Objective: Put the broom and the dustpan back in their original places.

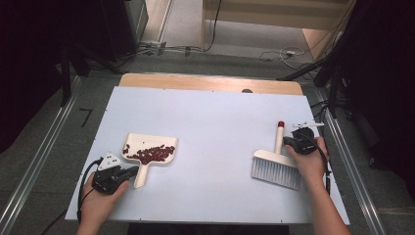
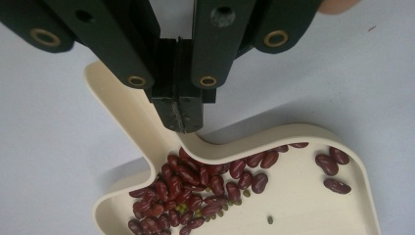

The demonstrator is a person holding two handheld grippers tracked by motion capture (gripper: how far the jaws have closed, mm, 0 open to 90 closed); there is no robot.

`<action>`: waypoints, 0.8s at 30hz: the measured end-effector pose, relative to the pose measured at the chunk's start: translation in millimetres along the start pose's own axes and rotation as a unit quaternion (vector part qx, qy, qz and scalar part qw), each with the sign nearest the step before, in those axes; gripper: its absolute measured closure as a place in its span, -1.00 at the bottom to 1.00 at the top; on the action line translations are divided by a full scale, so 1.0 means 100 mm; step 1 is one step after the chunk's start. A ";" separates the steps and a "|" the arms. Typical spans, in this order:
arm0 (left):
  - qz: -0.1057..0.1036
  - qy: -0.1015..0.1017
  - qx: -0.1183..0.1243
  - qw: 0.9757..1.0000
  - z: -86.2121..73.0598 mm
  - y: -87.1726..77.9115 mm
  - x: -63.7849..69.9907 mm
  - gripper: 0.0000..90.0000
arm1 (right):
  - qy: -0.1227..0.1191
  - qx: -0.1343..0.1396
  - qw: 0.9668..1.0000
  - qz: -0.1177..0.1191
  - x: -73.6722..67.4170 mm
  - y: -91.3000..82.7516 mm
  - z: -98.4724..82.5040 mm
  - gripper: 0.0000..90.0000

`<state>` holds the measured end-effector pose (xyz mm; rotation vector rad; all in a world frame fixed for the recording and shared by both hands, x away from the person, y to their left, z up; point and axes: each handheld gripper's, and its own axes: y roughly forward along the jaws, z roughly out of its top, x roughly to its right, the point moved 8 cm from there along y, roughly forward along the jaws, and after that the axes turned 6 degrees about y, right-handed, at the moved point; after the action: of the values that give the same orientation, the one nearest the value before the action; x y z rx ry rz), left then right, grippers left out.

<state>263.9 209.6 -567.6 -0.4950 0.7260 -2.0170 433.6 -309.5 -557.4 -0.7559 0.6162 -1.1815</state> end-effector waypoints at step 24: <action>-0.002 0.006 0.002 1.000 0.02 0.01 0.05 1.00 | -0.013 -0.008 1.000 0.017 -0.20 0.09 0.09 0.97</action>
<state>263.6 204.6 -566.4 -0.4828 0.7298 -2.0257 439.8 -287.1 -558.2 -0.7692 0.6158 -1.1352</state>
